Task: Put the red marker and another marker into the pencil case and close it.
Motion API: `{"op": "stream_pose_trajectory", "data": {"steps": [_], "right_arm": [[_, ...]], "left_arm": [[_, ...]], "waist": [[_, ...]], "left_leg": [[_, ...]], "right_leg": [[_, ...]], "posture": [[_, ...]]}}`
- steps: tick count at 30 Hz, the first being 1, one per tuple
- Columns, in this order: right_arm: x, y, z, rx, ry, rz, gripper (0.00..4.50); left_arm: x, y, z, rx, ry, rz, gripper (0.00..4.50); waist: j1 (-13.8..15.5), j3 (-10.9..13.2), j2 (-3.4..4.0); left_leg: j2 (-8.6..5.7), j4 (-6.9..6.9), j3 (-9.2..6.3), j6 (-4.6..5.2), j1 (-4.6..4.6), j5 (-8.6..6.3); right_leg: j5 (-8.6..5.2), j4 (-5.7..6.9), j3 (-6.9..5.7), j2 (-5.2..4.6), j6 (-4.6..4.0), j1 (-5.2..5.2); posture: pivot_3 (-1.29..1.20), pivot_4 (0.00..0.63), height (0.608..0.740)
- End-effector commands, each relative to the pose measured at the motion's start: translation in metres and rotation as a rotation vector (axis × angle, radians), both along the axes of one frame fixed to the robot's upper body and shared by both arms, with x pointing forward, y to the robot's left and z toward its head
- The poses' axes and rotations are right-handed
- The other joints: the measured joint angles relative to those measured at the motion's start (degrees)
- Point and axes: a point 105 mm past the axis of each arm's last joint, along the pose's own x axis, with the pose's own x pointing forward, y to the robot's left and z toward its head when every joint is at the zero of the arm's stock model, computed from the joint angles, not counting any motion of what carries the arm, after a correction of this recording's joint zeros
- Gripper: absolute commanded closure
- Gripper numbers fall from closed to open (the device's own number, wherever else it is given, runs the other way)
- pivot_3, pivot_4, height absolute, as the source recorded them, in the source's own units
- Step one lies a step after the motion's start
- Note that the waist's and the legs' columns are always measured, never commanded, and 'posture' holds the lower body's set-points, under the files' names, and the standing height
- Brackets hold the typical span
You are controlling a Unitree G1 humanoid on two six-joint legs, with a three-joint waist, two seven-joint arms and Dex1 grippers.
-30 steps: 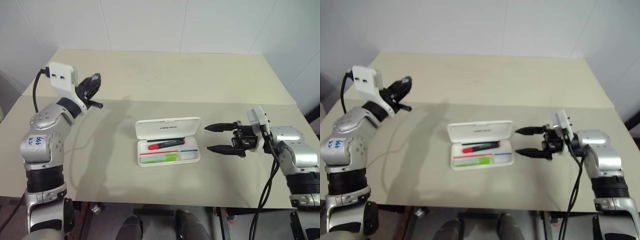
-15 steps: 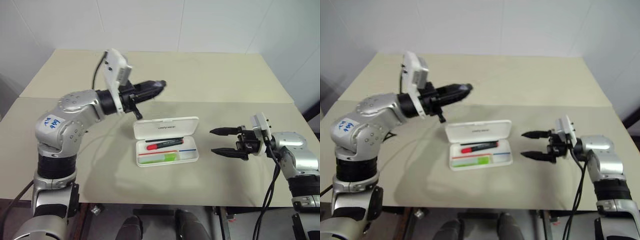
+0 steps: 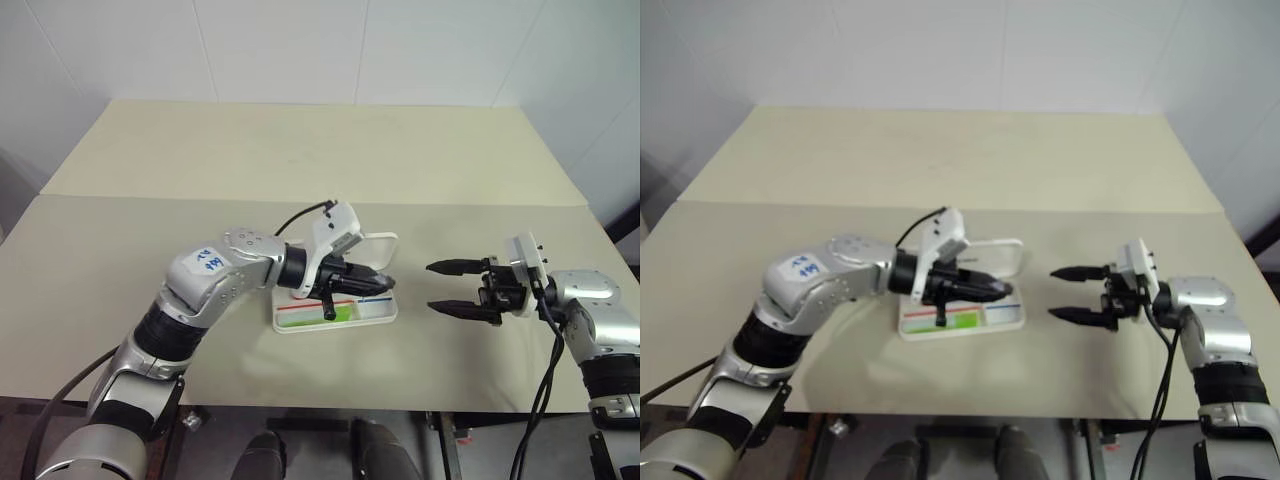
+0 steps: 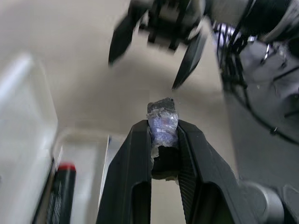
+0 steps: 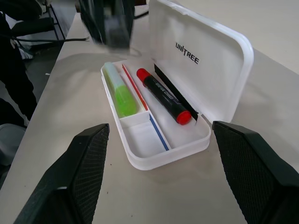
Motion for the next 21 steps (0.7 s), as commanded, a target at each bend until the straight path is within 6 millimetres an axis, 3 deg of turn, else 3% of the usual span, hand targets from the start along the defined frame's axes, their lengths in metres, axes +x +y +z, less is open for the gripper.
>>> {"op": "stream_pose_trajectory", "data": {"steps": [1,11,21], "right_arm": [[-0.002,-0.002,0.007,0.009,-0.048,0.004,0.00],[-0.003,-0.002,0.004,0.012,-0.045,-0.022,0.00],[0.000,-0.002,0.003,0.004,-0.054,-0.052,0.00]], "left_arm": [[0.016,-0.010,-0.004,0.018,-0.048,0.039,4.10],[0.023,-0.030,-0.008,0.005,-0.047,0.029,4.10],[0.017,-0.032,-0.019,0.064,-0.009,0.041,4.10]], "waist": [[0.14,0.00,0.00],[0.11,0.00,0.00],[0.15,0.00,0.00]], "left_leg": [[-0.01,0.03,0.00,0.00,0.00,0.00],[-0.02,0.00,0.03,0.01,-0.02,0.00],[-0.03,0.01,0.04,0.01,-0.01,0.00]], "right_leg": [[0.00,0.00,0.00,0.00,0.00,0.01],[-0.01,-0.02,0.03,-0.02,0.03,-0.01],[0.00,0.01,0.05,-0.02,0.05,0.00]], "posture": [[0.00,0.150,0.740],[0.00,0.150,0.740],[0.00,0.150,0.740]]}}
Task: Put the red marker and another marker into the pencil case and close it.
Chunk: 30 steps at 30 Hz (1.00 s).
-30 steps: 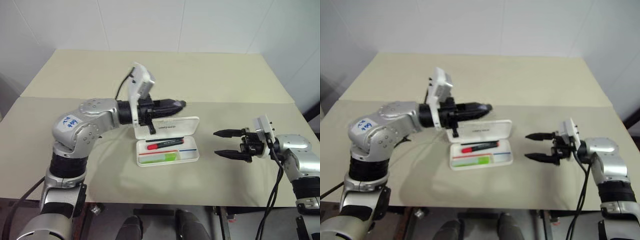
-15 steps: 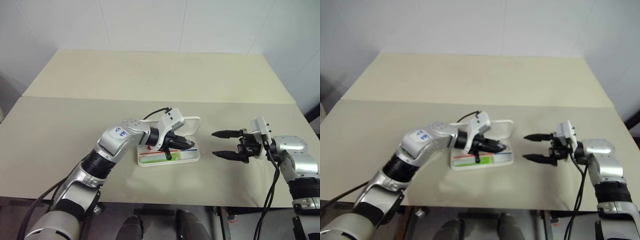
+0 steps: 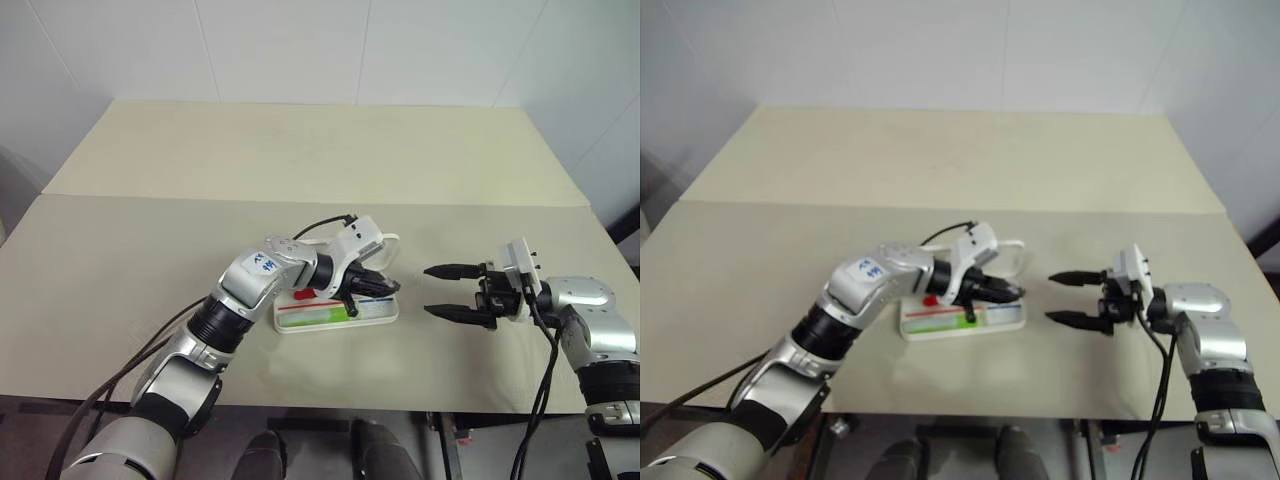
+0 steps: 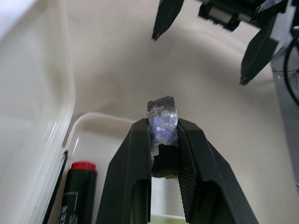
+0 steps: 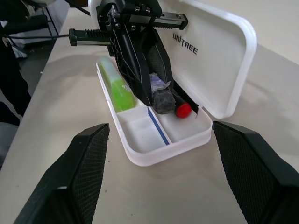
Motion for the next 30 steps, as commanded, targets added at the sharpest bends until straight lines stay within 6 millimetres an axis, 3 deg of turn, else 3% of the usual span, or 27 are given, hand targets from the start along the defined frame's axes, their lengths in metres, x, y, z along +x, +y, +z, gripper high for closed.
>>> {"op": "stream_pose_trajectory", "data": {"steps": [1,8,21,26,30], "right_arm": [[0.000,-0.002,0.009,0.014,-0.055,-0.010,0.00],[0.002,-0.002,0.009,0.012,-0.059,-0.016,0.00],[0.004,-0.003,0.008,0.007,-0.066,-0.029,0.00],[0.005,-0.004,0.009,0.006,-0.071,-0.031,0.00],[0.005,-0.004,0.011,0.012,-0.089,-0.026,0.00]], "left_arm": [[-0.010,-0.006,0.004,0.005,-0.025,-0.037,4.10],[-0.016,-0.006,0.000,0.023,0.007,-0.045,4.10],[-0.008,-0.002,-0.003,0.066,-0.005,0.019,0.02],[-0.012,-0.006,0.010,0.028,-0.050,-0.014,0.02],[-0.023,-0.012,0.041,-0.106,-0.130,-0.072,0.02]], "waist": [[0.00,0.00,0.00],[-0.02,0.00,0.00],[0.00,0.00,0.00],[-0.01,0.00,0.00],[0.01,0.00,0.00]], "left_leg": [[0.00,0.00,0.00,0.00,0.00,0.00],[0.00,0.03,0.00,0.00,0.00,0.00],[0.00,0.04,0.01,0.00,0.02,0.00],[0.00,0.05,0.01,0.00,0.02,0.00],[0.00,0.04,0.01,0.00,0.01,0.00]], "right_leg": [[0.00,0.00,0.00,0.00,0.00,0.00],[0.00,0.03,0.01,0.00,0.00,0.00],[0.00,0.07,0.01,0.00,0.01,0.00],[0.00,0.09,0.02,0.00,0.01,0.00],[0.00,0.08,0.02,0.00,0.00,0.00]], "posture": [[0.00,0.150,0.740],[0.00,0.150,0.740],[0.00,0.150,0.740],[0.00,0.150,0.740],[0.00,0.150,0.740]]}}
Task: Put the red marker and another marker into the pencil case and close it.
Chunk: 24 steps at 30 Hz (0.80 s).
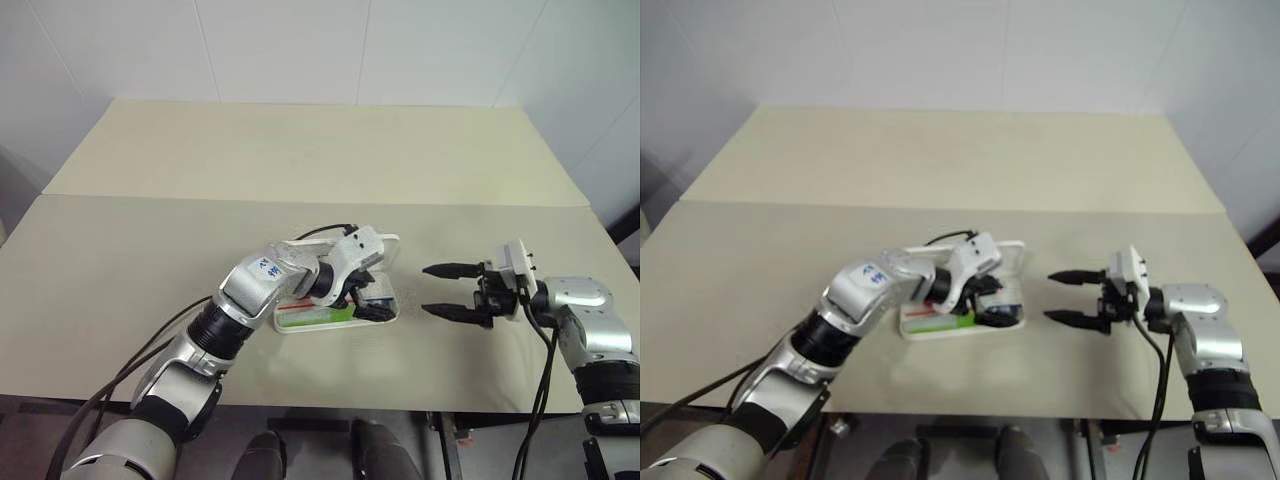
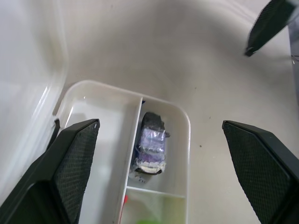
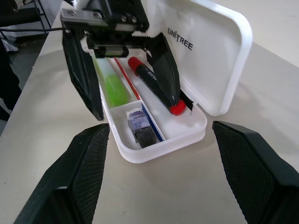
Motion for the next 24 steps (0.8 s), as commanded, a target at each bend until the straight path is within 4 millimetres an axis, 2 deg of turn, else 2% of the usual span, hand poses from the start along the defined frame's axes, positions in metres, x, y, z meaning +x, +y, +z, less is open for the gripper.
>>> {"op": "stream_pose_trajectory", "data": {"steps": [1,3,5,9,10,12,14,19,24], "right_arm": [[0.001,-0.004,0.015,0.027,-0.073,-0.002,0.00],[0.000,-0.005,0.019,0.036,-0.081,0.007,0.00],[0.001,-0.005,0.021,0.039,-0.085,0.009,0.00],[0.005,-0.007,0.024,0.029,-0.092,0.003,0.00],[0.006,-0.008,0.025,0.029,-0.093,0.004,0.00],[0.009,-0.007,0.027,0.030,-0.098,0.004,0.00],[0.012,-0.007,0.029,0.032,-0.103,0.006,0.00],[0.017,-0.004,0.032,0.043,-0.111,0.021,0.00],[0.018,0.002,0.039,0.083,-0.128,0.055,0.00]], "left_arm": [[-0.016,-0.010,0.043,-0.183,-0.120,-0.098,0.02],[-0.030,-0.005,0.063,-0.302,-0.183,-0.166,0.02],[-0.037,0.001,0.069,-0.342,-0.206,-0.194,0.02],[-0.033,0.021,0.092,-0.452,-0.240,-0.137,0.02],[-0.028,0.026,0.097,-0.478,-0.257,-0.101,0.20],[-0.016,0.041,0.103,-0.507,-0.287,-0.022,0.63],[-0.008,0.054,0.104,-0.505,-0.316,0.031,1.27],[-0.008,0.074,0.126,-0.593,-0.382,0.034,2.76],[0.004,0.107,0.134,-0.565,-0.462,0.098,4.42]], "waist": [[0.02,0.00,0.00],[-0.05,0.00,0.00],[-0.13,0.00,0.01],[-0.06,0.00,0.00],[-0.07,0.00,0.00],[-0.09,0.00,0.00],[-0.26,0.00,0.00],[-0.30,0.00,0.00],[-0.42,0.00,0.00]], "left_leg": [[0.00,0.00,0.00,0.00,0.00,0.00],[0.00,-0.01,0.02,-0.01,0.01,0.00],[0.02,-0.01,0.05,-0.01,0.02,0.00],[0.00,0.11,0.07,-0.02,0.07,0.01],[0.00,0.17,0.07,0.00,0.07,0.02],[-0.01,0.26,0.07,0.02,0.10,0.03],[-0.03,0.29,0.10,0.05,0.10,0.05],[-0.02,0.27,0.10,0.05,0.10,0.06],[-0.02,0.16,0.11,0.05,0.11,0.05]], "right_leg": [[0.00,0.00,0.00,0.00,0.00,0.00],[0.00,-0.01,0.02,-0.01,0.00,0.00],[0.00,0.01,0.04,0.00,0.00,-0.01],[0.00,0.16,0.07,0.00,0.00,0.01],[0.00,0.19,0.07,0.01,0.00,0.03],[0.01,0.20,0.07,0.01,0.01,0.09],[0.03,0.20,0.12,0.01,0.05,0.09],[0.03,0.20,0.13,0.00,0.05,0.08],[0.03,0.22,0.13,0.01,0.05,0.04]], "posture": [[0.00,0.150,0.740],[0.00,0.150,0.740],[0.00,0.150,0.740],[0.00,0.150,0.740],[0.00,0.150,0.740],[0.00,0.150,0.740],[0.00,0.150,0.740],[0.00,0.150,0.740],[0.00,0.150,0.740]]}}
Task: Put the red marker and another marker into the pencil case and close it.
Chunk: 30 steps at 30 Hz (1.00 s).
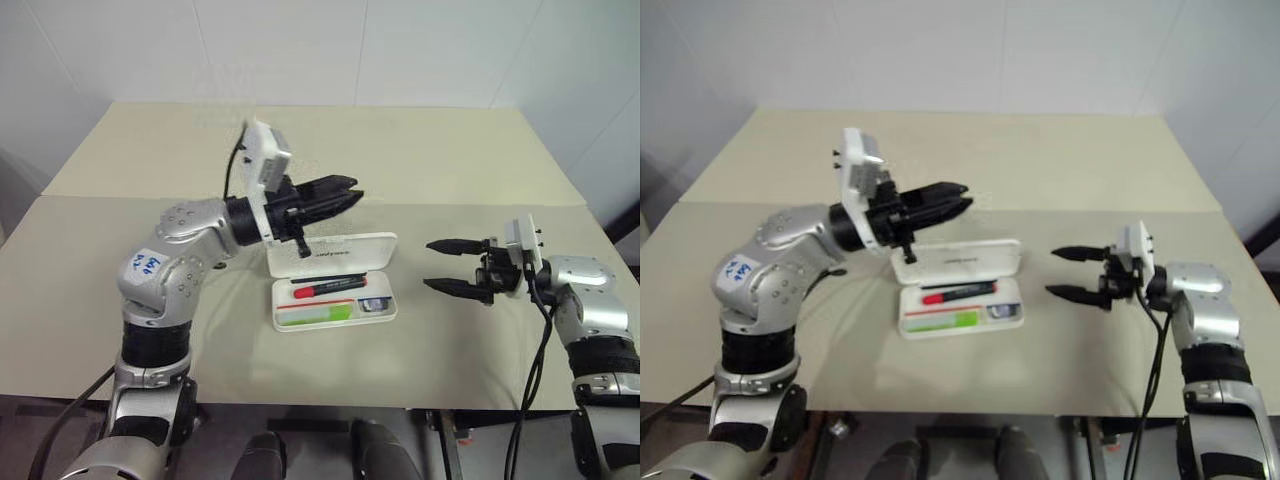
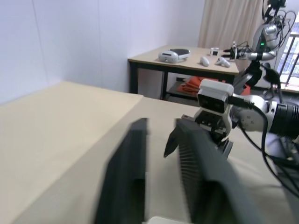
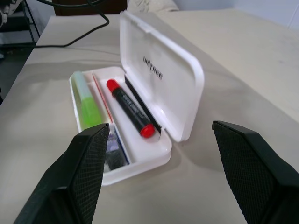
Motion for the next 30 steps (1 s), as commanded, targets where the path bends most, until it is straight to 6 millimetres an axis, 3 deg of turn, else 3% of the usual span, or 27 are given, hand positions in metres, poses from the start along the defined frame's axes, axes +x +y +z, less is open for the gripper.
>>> {"op": "stream_pose_trajectory", "data": {"steps": [1,4,9,14,19,30], "right_arm": [[-0.005,0.003,0.014,0.034,-0.050,0.066,0.00],[-0.009,0.006,0.019,0.068,-0.057,0.100,0.00],[-0.014,0.008,0.039,0.153,-0.074,0.144,0.00],[-0.008,0.005,0.037,0.113,-0.061,0.126,0.00],[-0.003,0.007,0.039,0.109,-0.058,0.126,0.00],[-0.001,-0.002,0.052,0.109,-0.070,0.128,0.00]], "left_arm": [[0.007,0.028,0.014,-0.005,-0.062,0.060,4.47],[0.013,0.055,0.012,0.023,-0.049,0.096,4.47],[0.034,0.108,-0.010,0.102,-0.026,0.237,4.47],[0.054,0.135,-0.035,0.146,-0.003,0.284,4.47],[0.063,0.120,-0.058,0.173,0.087,0.160,4.47],[0.046,0.091,-0.102,0.326,0.159,-0.177,4.47]], "waist": [[-0.11,0.00,0.00],[-0.44,0.01,0.00],[-0.93,0.01,0.01],[-0.97,0.01,0.02],[-0.84,0.01,0.02],[-1.28,0.02,0.03]], "left_leg": [[0.01,0.00,0.00,0.00,-0.02,0.00],[0.01,-0.01,0.00,0.00,-0.01,0.00],[0.01,-0.10,0.00,0.00,-0.01,0.00],[0.00,-0.09,0.01,0.01,-0.01,0.00],[0.00,-0.12,0.00,0.01,-0.06,0.00],[0.01,-0.17,0.05,0.04,-0.11,-0.02]], "right_leg": [[0.00,0.00,0.00,0.01,0.00,-0.02],[0.00,0.01,0.00,0.00,-0.01,-0.02],[-0.01,0.00,-0.01,-0.03,-0.02,-0.04],[-0.01,0.02,-0.02,-0.04,-0.03,-0.06],[-0.01,0.02,-0.05,-0.03,-0.03,-0.10],[-0.03,0.08,-0.03,-0.03,-0.04,-0.22]], "posture": [[0.00,0.150,0.740],[0.00,0.150,0.740],[0.00,0.150,0.740],[0.00,0.150,0.740],[0.00,0.150,0.740],[0.00,0.150,0.740]]}}
